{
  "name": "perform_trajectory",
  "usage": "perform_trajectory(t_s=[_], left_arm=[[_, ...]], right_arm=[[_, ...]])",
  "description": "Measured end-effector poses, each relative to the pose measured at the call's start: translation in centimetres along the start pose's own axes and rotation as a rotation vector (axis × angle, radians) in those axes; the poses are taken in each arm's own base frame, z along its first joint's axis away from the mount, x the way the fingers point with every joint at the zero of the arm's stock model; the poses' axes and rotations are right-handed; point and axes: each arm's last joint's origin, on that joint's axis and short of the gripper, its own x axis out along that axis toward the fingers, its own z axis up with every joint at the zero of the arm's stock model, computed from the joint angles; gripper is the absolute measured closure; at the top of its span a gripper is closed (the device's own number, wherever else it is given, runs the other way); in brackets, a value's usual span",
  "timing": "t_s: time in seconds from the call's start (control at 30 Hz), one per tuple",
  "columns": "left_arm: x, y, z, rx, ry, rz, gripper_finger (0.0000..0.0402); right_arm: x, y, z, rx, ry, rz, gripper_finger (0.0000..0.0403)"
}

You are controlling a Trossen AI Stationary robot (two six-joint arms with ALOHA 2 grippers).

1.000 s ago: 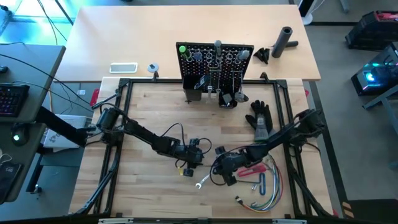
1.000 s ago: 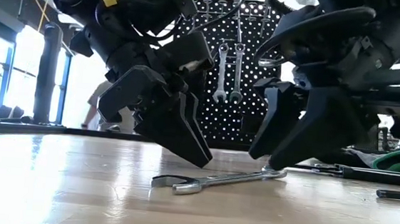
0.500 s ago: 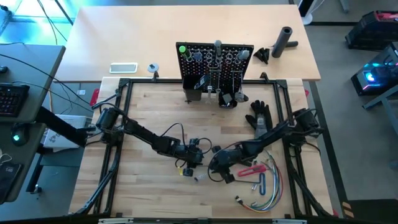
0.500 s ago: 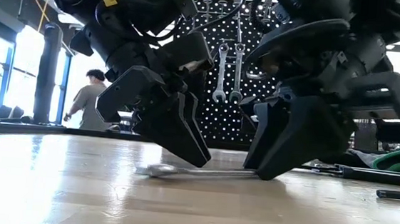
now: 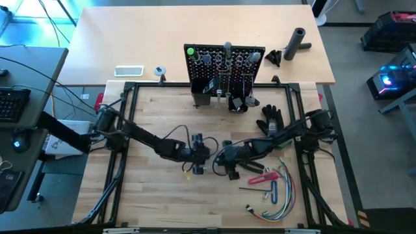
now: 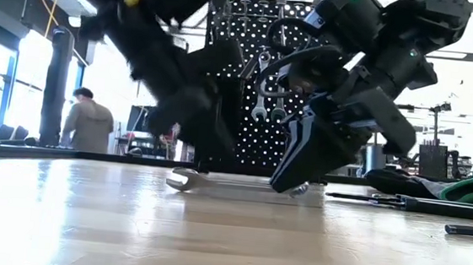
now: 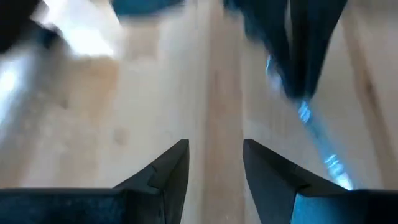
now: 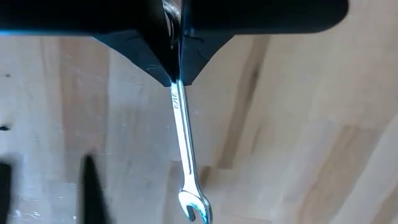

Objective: Hang tools onto peg board
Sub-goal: Hang the silver wrench on the peg board

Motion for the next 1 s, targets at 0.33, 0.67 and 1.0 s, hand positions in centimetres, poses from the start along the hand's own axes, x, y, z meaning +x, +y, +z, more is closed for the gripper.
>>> perform_trajectory(t_s=[0.33,0.67,1.0], left_arm=[[-1.3,0.9,1.1,-0.061,-0.04,-0.259,0.0257],[0.5,-0.6,-0.7,-0.082,0.061,-0.288,0.0257],[0.6,-0.5,-1.2,-0.098,0.123,-0.224,0.0277]], right_arm=[[0.0,-0.8,0.0,0.049,0.0,-0.007,0.0393],[0.0,-0.7,0.0,0.063,-0.003,-0.003,0.0393],[0.0,-0.7,0.0,0.066,-0.007,-0.003,0.0393]])
